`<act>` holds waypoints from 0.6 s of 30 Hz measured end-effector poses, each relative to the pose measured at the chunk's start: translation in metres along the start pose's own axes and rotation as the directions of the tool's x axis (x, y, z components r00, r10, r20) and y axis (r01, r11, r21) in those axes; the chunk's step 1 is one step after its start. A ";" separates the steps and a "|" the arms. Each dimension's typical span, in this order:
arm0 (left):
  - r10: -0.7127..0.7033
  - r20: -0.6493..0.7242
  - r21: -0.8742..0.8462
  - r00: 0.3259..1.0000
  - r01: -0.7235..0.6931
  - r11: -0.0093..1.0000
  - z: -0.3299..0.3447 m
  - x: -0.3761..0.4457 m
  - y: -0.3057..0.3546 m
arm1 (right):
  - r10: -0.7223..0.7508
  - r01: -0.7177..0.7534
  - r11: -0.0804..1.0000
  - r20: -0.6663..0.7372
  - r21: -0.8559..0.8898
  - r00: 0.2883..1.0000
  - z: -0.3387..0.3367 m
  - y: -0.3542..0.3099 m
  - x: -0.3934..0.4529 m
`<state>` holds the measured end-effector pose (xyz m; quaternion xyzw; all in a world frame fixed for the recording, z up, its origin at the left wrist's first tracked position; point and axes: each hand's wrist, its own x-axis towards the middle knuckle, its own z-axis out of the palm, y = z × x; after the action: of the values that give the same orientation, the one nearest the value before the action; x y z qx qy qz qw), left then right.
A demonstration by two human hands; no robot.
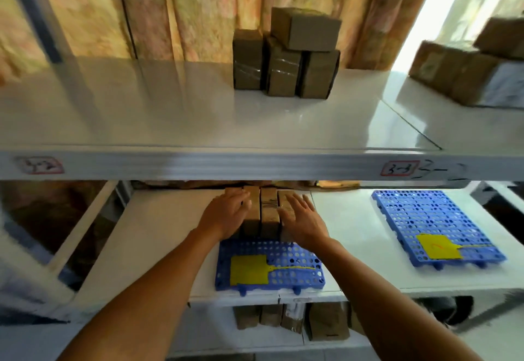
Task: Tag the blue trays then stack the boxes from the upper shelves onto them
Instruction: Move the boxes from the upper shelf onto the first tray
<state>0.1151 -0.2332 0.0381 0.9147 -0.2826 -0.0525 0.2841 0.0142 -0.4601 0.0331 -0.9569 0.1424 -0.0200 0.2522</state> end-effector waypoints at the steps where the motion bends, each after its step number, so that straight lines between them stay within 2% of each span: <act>1: -0.017 -0.002 0.009 1.000 0.017 1.000 -0.007 -0.008 0.006 | -0.005 0.005 1.000 -0.002 -0.017 1.000 -0.007 -0.004 -0.009; 3: -0.052 0.017 0.045 0.998 0.052 0.998 -0.019 -0.029 0.018 | -0.046 0.048 0.996 0.017 -0.080 0.999 -0.019 -0.013 -0.028; 7: -0.132 0.029 0.097 0.991 0.129 0.987 -0.040 -0.074 0.053 | -0.034 0.034 0.996 0.004 -0.087 0.999 -0.051 -0.036 -0.076; 14: -0.044 -0.095 0.195 0.995 0.062 0.979 -0.078 -0.175 0.144 | -0.142 0.134 0.985 -0.069 -0.108 0.987 -0.111 -0.081 -0.190; 16: 0.001 -0.112 0.178 0.994 0.019 0.984 -0.094 -0.202 0.170 | -0.176 0.162 0.974 -0.078 -0.161 0.981 -0.129 -0.096 -0.220; 18: 0.009 -0.134 0.149 0.991 0.012 0.989 -0.111 -0.222 0.196 | -0.181 0.166 0.978 -0.118 -0.129 0.976 -0.150 -0.111 -0.246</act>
<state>-0.1376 -0.1904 0.2235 0.9351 -0.2654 0.0303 0.2328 -0.2086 -0.3696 0.2262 -0.9757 0.0751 -0.0953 0.1824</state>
